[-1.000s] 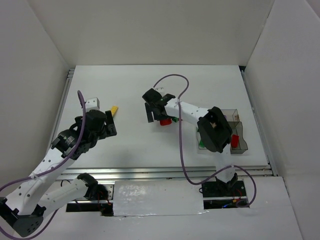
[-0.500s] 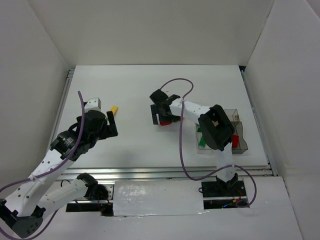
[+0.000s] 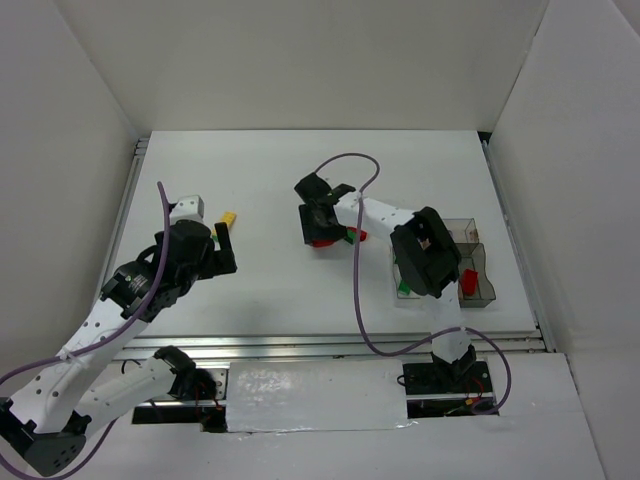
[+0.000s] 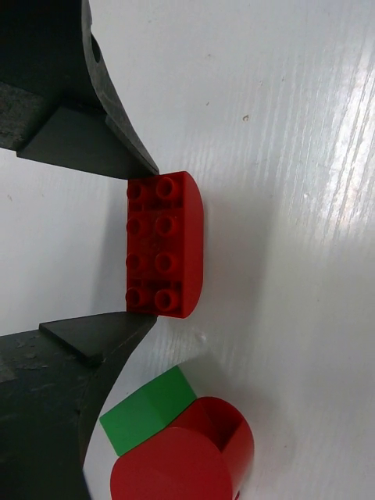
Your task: Sort the legos into containers by color
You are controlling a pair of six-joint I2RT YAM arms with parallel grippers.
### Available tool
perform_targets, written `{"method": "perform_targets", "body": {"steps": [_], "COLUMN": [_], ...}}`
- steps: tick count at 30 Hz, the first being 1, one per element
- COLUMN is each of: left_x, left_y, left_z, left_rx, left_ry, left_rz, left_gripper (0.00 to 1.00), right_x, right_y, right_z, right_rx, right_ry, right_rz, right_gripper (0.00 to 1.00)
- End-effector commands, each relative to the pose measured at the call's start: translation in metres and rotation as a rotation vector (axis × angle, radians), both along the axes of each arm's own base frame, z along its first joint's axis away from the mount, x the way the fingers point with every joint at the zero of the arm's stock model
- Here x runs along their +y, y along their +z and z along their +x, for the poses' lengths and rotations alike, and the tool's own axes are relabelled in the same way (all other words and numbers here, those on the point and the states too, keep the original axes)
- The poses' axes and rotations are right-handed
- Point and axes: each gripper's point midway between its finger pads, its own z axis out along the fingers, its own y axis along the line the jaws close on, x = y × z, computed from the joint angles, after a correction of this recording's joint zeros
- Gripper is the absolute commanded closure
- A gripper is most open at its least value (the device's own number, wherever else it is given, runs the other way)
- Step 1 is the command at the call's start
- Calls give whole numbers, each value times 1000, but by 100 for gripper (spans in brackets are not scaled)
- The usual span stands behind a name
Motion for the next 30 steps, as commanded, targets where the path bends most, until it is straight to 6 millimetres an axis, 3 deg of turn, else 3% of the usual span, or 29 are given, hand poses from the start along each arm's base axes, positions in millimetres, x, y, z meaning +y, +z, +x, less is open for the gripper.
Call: {"method": "perform_targets", "body": {"steps": [1, 2, 3, 4, 5, 7, 10, 11, 12, 13, 14, 15, 16, 17, 18, 19, 20, 21, 22, 24, 25, 26, 30], "left_x": [-1, -1, -1, -1, -1, 0, -1, 0, 0, 0, 0, -1, -1, 0, -1, -1, -1, -1, -1, -3, -4, -3, -4], "left_y": [6, 6, 7, 7, 8, 9, 9, 8, 9, 9, 10, 11, 11, 13, 12, 14, 15, 14, 15, 15, 15, 16, 16], "left_z": [4, 4, 4, 4, 4, 3, 3, 3, 3, 3, 2, 2, 2, 1, 1, 1, 1, 0, 0, 0, 0, 1, -1], "left_rx": [-34, -36, -38, -40, -42, -49, -46, -45, -46, -47, -54, -54, -56, -63, -63, -69, -71, -71, -73, -74, -72, -75, -79], "left_ry": [-15, -14, -13, -14, -13, -12, -15, -13, -12, -13, -14, -19, -17, -17, -20, -23, -25, -27, -27, -36, -41, -39, -47], "left_rz": [-3, -3, -6, -6, -9, -12, -11, -10, -12, -12, -15, -18, -20, -24, -26, -30, -30, -33, -37, -41, -39, -40, -45], "left_gripper": [1, 1, 0, 1, 1, 1, 0, 0, 1, 0, 0, 0, 1, 1, 0, 1, 0, 0, 1, 0, 1, 0, 0], "right_x": [8, 10, 13, 16, 18, 15, -7, -24, -50, -64, -85, -108, -148, -171, -192, -237, -264, -278, -308, -327, -351, -359, -389], "right_y": [14, 14, 15, 18, 23, 65, 84, 114, 105, 112, 136, 118, 120, 136, 114, 127, 123, 106, 114, 107, 117, 111, 114], "right_z": [10, 9, 8, 5, 4, 2, -9, -4, -5, -6, -9, -19, -14, -21, -34, -36, -42, -56, -65, -83, -95, -105, -127], "right_rx": [-23, -14, -11, -11, -13, -95, -134, -196, -184, -202, -262, -238, -256, -309, -284, -360, -379, -353, -408, -424, -504, -524, -617], "right_ry": [17, 26, 39, 48, 50, 41, -12, -53, -102, -145, -188, -239, -352, -400, -449, -575, -652, -703, -807, -955, -1057, -1121, -1249], "right_rz": [13, 19, 33, 53, 74, 143, 175, 229, 234, 257, 295, 291, 315, 364, 381, 402, 407, 402, 406, 418, 402, 409, 377], "right_gripper": [49, 52, 67, 71, 72, 71, 71, 70, 70, 69, 69, 69, 69, 69, 69, 69, 69, 69, 69, 67, 67, 69, 69]}}
